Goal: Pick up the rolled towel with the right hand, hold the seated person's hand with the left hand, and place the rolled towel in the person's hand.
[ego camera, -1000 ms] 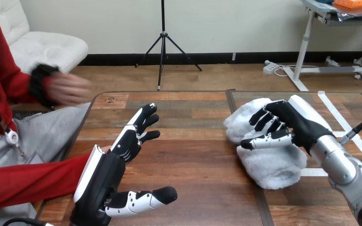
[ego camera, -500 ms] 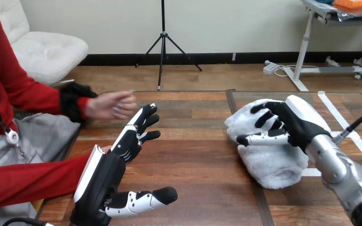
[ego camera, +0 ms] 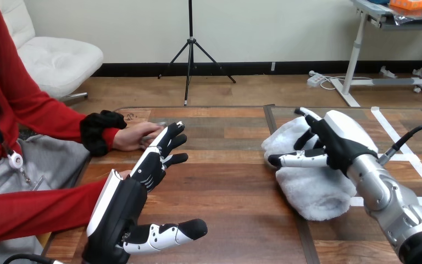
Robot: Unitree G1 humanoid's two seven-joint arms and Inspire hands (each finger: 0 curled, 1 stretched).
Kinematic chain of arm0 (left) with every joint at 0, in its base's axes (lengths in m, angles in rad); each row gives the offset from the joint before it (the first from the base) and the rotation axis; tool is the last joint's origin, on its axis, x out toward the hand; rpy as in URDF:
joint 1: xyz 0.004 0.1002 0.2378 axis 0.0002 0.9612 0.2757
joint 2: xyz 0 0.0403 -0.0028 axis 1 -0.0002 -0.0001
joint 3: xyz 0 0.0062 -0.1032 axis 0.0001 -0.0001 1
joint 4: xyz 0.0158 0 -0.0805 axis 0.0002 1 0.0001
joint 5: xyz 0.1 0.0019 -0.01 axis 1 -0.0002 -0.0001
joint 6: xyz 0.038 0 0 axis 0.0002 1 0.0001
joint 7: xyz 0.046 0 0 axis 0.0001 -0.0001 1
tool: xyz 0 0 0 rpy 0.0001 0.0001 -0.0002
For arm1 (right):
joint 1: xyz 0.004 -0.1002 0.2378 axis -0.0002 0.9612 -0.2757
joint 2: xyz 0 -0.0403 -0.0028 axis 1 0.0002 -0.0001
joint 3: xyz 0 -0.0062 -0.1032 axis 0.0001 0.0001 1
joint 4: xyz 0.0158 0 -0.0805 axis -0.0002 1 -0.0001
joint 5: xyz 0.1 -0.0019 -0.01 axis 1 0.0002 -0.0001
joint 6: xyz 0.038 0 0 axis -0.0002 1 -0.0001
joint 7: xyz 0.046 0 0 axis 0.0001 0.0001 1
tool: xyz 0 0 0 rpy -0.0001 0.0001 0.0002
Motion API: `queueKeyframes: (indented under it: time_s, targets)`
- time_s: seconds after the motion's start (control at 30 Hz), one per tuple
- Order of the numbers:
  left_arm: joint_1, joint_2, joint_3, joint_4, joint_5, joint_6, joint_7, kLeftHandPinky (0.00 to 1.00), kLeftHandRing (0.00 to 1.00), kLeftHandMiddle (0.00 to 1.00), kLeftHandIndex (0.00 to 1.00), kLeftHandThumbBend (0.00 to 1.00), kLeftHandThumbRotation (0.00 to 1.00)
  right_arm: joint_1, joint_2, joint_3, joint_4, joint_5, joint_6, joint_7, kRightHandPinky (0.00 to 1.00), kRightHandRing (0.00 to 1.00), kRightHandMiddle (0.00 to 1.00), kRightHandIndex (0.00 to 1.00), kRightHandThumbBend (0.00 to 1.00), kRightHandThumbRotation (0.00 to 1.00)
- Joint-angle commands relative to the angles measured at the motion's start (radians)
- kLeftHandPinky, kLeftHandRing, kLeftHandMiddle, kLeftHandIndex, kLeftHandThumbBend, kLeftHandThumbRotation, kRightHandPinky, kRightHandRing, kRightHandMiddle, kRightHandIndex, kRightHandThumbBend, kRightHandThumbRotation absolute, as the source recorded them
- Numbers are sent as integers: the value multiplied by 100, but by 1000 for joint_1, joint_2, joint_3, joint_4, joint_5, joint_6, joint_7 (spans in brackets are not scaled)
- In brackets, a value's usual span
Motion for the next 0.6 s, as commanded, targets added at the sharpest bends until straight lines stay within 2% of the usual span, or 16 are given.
queueKeyframes:
  time_s: [0.0, 0.3, 0.57]
  targets:
    - [-50, -1, 5, -40, -17, -11, 1, 82, 92, 95, 93, 100, 51, 64, 47, 22, -22, 12, 10, 37, 83, 99, 100, 100, 100, 56]
    - [-50, 4, 7, -38, -14, -20, 1, 82, 92, 95, 93, 100, 51, 79, 41, 6, -78, 30, 16, 40, 85, 97, 100, 100, 100, 52]
    - [-51, 4, 6, -35, -22, -15, -3, 82, 92, 95, 93, 100, 51, 85, 32, -4, -122, 27, 32, 41, 84, 96, 100, 100, 100, 54]
